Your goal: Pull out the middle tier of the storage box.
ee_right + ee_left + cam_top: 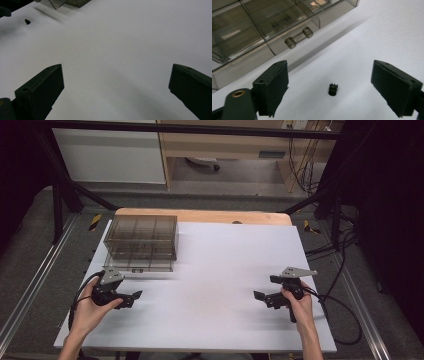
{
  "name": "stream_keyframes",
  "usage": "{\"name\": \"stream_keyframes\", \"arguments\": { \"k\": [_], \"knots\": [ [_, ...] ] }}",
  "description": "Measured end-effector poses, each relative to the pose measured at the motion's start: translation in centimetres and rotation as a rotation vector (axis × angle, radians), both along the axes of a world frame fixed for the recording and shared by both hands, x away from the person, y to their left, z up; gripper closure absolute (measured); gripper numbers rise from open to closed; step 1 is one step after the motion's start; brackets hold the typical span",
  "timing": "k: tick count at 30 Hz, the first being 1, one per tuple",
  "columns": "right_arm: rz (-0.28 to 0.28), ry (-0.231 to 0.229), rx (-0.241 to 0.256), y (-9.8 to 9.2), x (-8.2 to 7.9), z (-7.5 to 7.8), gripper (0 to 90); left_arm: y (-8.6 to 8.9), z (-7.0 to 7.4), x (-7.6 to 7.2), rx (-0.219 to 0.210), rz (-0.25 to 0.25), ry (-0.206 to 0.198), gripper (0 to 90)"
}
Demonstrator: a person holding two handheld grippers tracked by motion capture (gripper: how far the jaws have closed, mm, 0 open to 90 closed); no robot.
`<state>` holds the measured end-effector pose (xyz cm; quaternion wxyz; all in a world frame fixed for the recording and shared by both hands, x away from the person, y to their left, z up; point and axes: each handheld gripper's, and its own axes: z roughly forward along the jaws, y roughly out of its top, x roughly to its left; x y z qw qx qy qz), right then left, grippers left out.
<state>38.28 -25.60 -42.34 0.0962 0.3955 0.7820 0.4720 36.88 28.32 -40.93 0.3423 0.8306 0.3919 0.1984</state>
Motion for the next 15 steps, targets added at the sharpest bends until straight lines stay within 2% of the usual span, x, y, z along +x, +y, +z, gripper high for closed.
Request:
{"name": "stream_keyframes", "arguments": {
  "k": [4, 9, 15],
  "knots": [
    [0.0, -0.001, 0.0, 0.02, 0.04, -0.02, 0.5, 0.05, -0.04, -0.03, -0.004, 0.006, 0.025, 11.8],
    [-0.002, 0.0, 0.001, 0.01, 0.05, 0.01, 0.5, -0.16, -0.22, 0.0, 0.012, 0.005, 0.048, 11.7],
    [0.002, -0.002, 0.0, 0.04, 0.08, -0.03, 0.5, -0.37, -0.55, 0.08, 0.017, 0.009, 0.059, 16.4]
  ]
}}
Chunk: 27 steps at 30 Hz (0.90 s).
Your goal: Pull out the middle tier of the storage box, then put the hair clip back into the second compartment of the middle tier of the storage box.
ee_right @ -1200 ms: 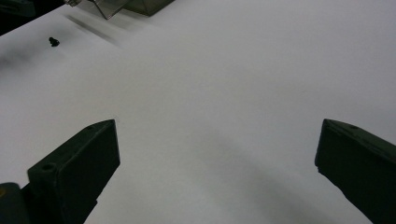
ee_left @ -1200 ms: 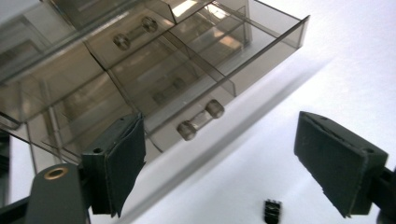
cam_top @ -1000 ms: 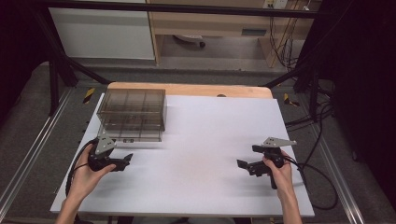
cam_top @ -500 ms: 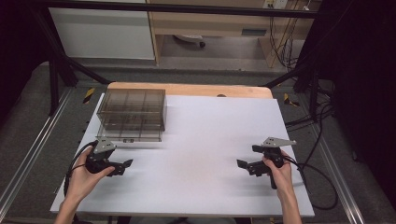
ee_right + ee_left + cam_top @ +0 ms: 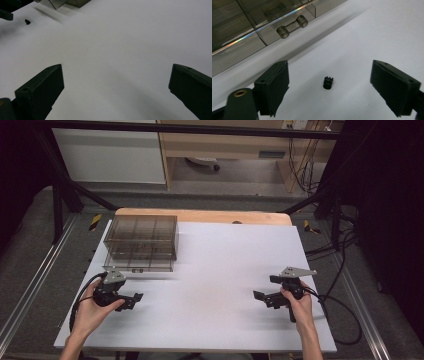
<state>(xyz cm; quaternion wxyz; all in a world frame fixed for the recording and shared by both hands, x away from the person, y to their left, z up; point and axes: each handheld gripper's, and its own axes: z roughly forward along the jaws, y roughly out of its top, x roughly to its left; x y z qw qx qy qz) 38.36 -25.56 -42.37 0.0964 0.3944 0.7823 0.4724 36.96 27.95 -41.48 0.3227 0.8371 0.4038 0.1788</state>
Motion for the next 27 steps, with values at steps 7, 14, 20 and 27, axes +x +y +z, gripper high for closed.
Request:
{"name": "stream_keyframes", "arguments": {
  "k": [7, 14, 20, 27],
  "knots": [
    [-0.001, 0.0, 0.001, 0.0, 0.0, 0.0, 0.5, -0.2, -0.3, 0.2, 0.006, 0.002, 0.013, 22.3],
    [-0.002, -0.001, -0.001, 0.0, 0.0, 0.0, 0.5, -0.2, -0.5, 0.3, 0.012, 0.011, 0.019, 28.8],
    [0.0, -0.003, -0.004, 0.0, 0.0, 0.0, 0.5, 0.2, -0.7, 0.4, -0.024, 0.032, 0.034, 38.2],
    [0.003, -0.001, -0.01, 0.0, -0.1, -0.1, 0.5, 0.4, -1.1, 0.7, -0.04, 0.042, 0.064, 48.4]
  ]
}}
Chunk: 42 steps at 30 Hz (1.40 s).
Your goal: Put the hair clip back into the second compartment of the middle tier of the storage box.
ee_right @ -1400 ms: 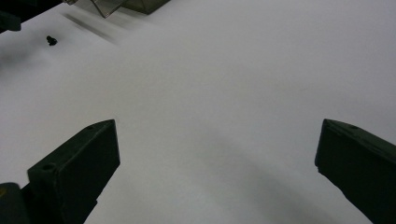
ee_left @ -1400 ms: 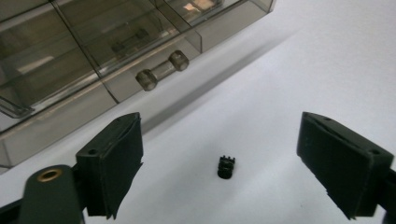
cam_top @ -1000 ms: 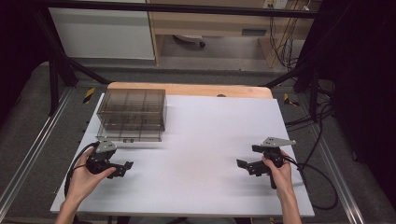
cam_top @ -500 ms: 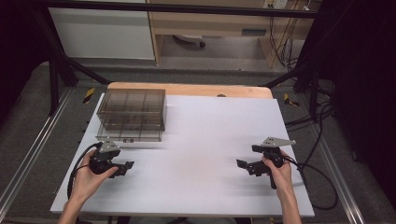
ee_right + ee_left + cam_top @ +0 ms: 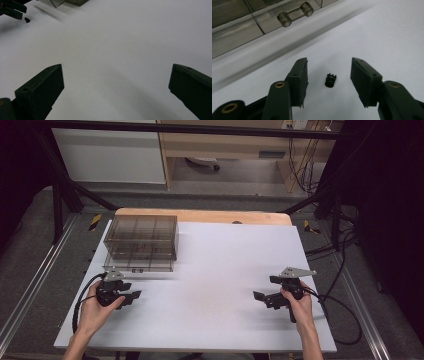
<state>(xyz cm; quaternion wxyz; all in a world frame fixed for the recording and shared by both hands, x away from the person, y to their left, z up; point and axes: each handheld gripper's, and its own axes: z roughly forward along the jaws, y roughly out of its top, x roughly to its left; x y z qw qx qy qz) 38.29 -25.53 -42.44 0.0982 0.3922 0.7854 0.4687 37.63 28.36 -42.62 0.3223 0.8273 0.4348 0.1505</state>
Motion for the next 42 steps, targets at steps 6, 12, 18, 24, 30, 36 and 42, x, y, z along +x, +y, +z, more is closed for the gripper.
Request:
{"name": "stream_keyframes", "arguments": {
  "k": [6, 12, 18, 24, 30, 36, 42],
  "knots": [
    [0.0, -0.007, 0.003, -0.1, 0.0, 0.0, 0.5, -0.2, -0.4, 0.1, 0.007, -0.005, 0.009, 53.4],
    [-0.001, 0.002, 0.002, 0.0, 0.0, 0.0, 0.5, -0.3, -0.8, 0.2, 0.022, -0.011, 0.015, 58.0],
    [-0.001, 0.0, 0.003, 0.0, 0.0, 0.0, 0.5, -0.2, -1.0, 0.3, 0.028, -0.015, 0.026, 63.8],
    [0.0, -0.002, 0.003, 0.0, 0.0, 0.0, 0.5, -0.3, -1.0, 0.3, 0.029, -0.022, 0.036, 68.2],
    [0.001, -0.002, 0.001, 0.0, 0.0, 0.0, 0.5, -0.4, -1.1, 0.3, 0.033, -0.022, 0.041, 72.0],
    [0.0, 0.0, 0.001, 0.0, 0.0, 0.0, 0.5, -0.3, -1.1, 0.4, 0.037, -0.025, 0.046, 74.4],
    [0.0, 0.0, 0.0, 0.0, 0.0, 0.0, 0.5, -0.2, -1.2, 0.5, 0.024, -0.029, 0.045, 75.9]
  ]
}}
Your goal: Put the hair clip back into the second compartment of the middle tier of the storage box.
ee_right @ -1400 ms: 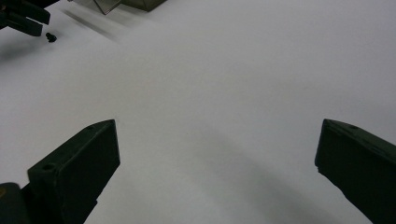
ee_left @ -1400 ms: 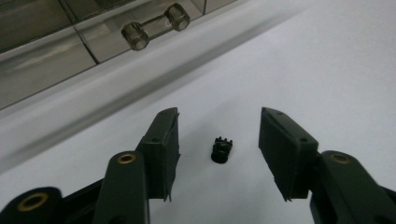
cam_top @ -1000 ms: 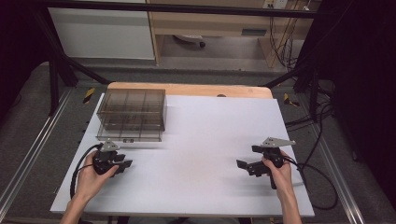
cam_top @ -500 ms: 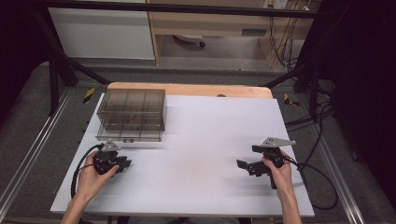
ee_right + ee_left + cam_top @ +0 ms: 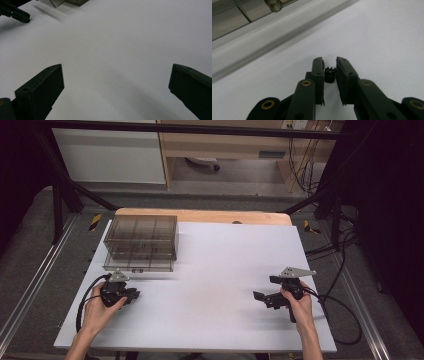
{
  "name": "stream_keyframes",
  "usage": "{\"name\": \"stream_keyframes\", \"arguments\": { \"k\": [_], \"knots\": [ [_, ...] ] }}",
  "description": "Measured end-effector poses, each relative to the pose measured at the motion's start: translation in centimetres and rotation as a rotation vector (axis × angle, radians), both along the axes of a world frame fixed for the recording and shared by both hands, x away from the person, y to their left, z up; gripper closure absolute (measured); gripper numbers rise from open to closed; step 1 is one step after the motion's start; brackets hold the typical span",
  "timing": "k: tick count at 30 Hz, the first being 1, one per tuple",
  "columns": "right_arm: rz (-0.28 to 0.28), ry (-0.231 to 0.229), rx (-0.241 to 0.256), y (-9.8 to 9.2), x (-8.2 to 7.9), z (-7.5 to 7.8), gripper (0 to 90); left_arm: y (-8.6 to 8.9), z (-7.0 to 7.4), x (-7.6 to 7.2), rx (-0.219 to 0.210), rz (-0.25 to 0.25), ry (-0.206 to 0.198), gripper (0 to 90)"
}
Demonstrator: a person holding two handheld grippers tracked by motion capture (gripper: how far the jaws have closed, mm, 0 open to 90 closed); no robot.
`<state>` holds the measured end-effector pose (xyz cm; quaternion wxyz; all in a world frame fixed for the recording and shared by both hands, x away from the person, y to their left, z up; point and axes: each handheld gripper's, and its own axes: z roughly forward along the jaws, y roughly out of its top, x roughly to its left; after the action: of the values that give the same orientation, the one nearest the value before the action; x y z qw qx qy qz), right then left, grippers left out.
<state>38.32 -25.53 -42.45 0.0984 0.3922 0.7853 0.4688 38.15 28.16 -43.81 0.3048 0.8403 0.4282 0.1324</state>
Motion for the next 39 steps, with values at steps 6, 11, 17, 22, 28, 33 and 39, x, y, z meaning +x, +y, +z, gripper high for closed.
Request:
{"name": "stream_keyframes", "arguments": {
  "k": [6, 11, 17, 22, 28, 33, 39],
  "knots": [
    [-0.001, 0.002, 0.0, 0.0, -0.01, 0.0, 0.5, 0.0, 0.0, 0.01, -0.001, -0.003, 0.001, 76.4],
    [-0.001, 0.001, 0.001, -0.01, -0.01, 0.01, 0.5, 0.03, 0.01, 0.0, -0.001, -0.003, 0.004, 78.5],
    [0.0, 0.0, 0.003, -0.01, -0.01, 0.02, 0.5, 0.04, 0.02, 0.01, 0.0, -0.005, 0.006, 78.6],
    [0.0, 0.0, 0.002, -0.02, -0.01, 0.02, 0.5, 0.1, 0.03, 0.03, -0.002, -0.007, 0.01, 78.8],
    [-0.002, 0.003, 0.001, 0.02, -0.02, 0.0, 0.5, 0.23, 0.05, 0.05, -0.01, -0.007, 0.019, 79.1],
    [0.0, 0.003, 0.0, 0.04, -0.01, -0.02, 0.5, 0.34, 0.05, 0.11, -0.022, -0.006, 0.028, 79.1],
    [0.0, 0.001, -0.001, 0.02, -0.01, -0.01, 0.5, 0.4, 0.09, 0.15, -0.023, -0.007, 0.035, 79.2]
  ]
}}
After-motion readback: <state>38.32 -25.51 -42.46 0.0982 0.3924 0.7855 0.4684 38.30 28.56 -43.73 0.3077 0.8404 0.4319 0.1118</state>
